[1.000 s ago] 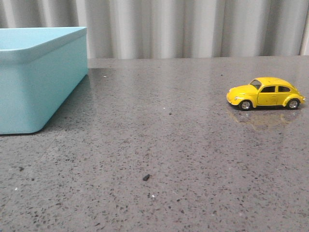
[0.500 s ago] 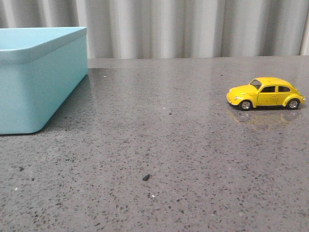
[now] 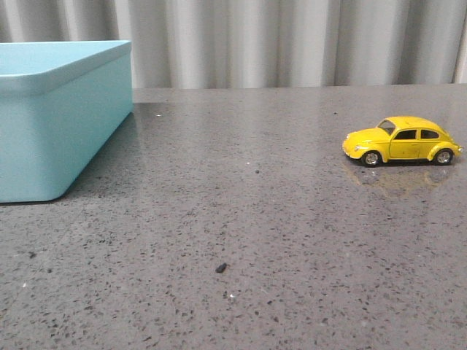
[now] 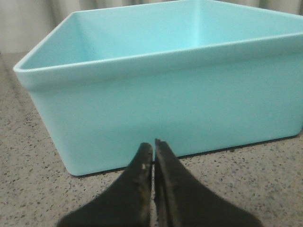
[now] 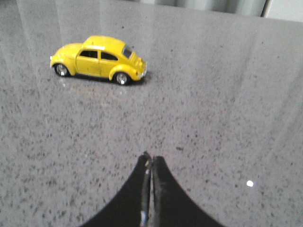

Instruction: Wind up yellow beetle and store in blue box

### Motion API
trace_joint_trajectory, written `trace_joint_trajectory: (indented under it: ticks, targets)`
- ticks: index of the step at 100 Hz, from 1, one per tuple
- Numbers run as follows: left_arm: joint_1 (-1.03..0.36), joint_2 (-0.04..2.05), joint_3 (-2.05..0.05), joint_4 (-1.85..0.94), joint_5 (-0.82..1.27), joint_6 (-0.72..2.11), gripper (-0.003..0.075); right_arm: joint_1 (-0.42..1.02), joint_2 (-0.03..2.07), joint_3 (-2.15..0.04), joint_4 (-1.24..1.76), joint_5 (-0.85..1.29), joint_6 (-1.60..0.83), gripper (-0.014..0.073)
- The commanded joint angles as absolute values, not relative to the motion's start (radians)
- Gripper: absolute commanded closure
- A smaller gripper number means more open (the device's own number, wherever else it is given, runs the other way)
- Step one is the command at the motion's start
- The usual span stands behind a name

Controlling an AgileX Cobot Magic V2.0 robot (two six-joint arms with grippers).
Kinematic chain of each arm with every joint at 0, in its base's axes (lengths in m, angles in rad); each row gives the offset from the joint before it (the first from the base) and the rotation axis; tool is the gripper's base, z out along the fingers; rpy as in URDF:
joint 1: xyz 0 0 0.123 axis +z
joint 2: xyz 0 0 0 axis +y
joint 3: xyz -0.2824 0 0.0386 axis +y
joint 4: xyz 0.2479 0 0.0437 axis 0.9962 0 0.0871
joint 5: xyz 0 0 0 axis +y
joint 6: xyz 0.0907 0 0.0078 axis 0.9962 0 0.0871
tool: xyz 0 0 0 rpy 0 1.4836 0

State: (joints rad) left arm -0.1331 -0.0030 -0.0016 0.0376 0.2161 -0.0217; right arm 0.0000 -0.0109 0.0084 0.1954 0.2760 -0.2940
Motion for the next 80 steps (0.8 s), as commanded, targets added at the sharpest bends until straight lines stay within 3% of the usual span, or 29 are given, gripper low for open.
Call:
trace_joint_trajectory:
  ticks: [1, 17, 18, 26, 80]
  targets:
    - [-0.133, -0.036, 0.025, -0.012, 0.12, -0.027, 0.0741, 0.001, -0.03, 0.035, 0.26, 0.112, -0.295, 0.0635]
    - [-0.133, -0.036, 0.025, -0.213, 0.028, -0.029, 0.0741, 0.001, -0.03, 0.035, 0.611, 0.047, -0.295, 0.0635]
    - [-0.133, -0.036, 0.025, -0.215, 0.023, -0.029, 0.0741, 0.001, -0.03, 0.035, 0.629, -0.054, -0.295, 0.0635]
    - [-0.133, -0.036, 0.025, -0.215, -0.013, -0.029, 0.0741, 0.001, -0.03, 0.035, 0.767, -0.122, -0.295, 0.0635]
    - [-0.133, -0.036, 0.025, -0.277, -0.082, -0.039, 0.0741, 0.001, -0.03, 0.031, 0.784, -0.164, -0.295, 0.0635]
